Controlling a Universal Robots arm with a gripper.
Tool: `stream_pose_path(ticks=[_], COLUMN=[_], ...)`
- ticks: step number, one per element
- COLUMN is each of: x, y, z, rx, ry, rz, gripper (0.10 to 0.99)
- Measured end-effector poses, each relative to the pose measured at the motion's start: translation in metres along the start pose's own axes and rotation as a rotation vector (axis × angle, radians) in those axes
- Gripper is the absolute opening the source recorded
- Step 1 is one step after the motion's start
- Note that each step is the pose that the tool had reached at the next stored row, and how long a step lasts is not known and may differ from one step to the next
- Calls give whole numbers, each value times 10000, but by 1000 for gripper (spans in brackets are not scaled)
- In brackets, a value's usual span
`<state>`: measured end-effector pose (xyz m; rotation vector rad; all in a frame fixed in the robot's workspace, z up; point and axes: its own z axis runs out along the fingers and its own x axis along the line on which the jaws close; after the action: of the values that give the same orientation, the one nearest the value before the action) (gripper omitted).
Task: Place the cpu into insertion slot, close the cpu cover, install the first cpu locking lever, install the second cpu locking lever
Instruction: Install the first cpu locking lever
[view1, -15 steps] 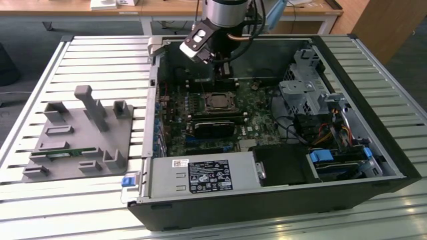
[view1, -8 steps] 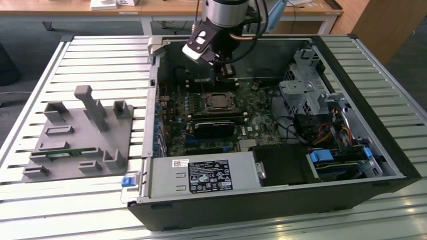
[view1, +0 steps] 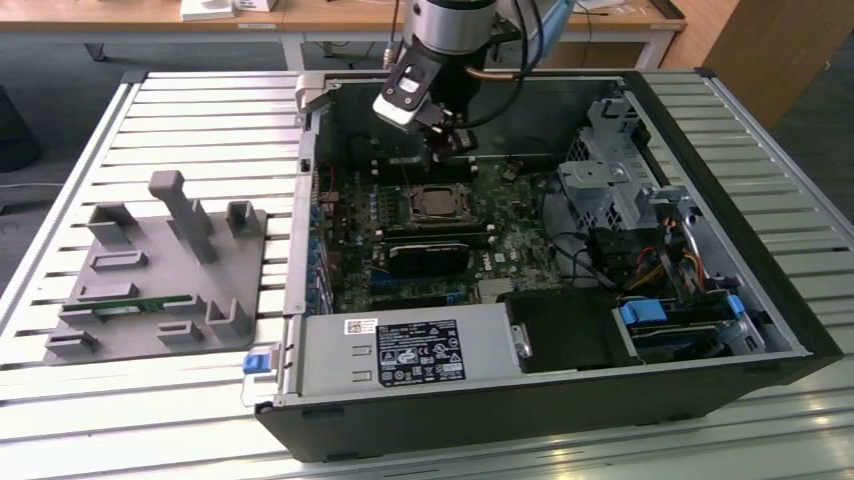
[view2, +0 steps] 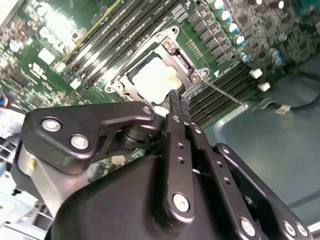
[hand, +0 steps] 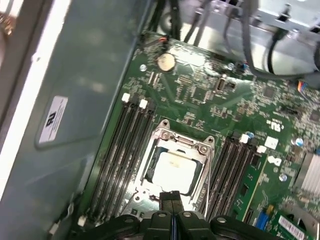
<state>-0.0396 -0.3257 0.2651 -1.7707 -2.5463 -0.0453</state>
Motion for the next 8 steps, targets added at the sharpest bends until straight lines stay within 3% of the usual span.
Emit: stream_pose_path(ticks=[8], x=[0], y=[0], z=[5], rx=[73], ry=[-2], rz=[-1447], gripper=[106])
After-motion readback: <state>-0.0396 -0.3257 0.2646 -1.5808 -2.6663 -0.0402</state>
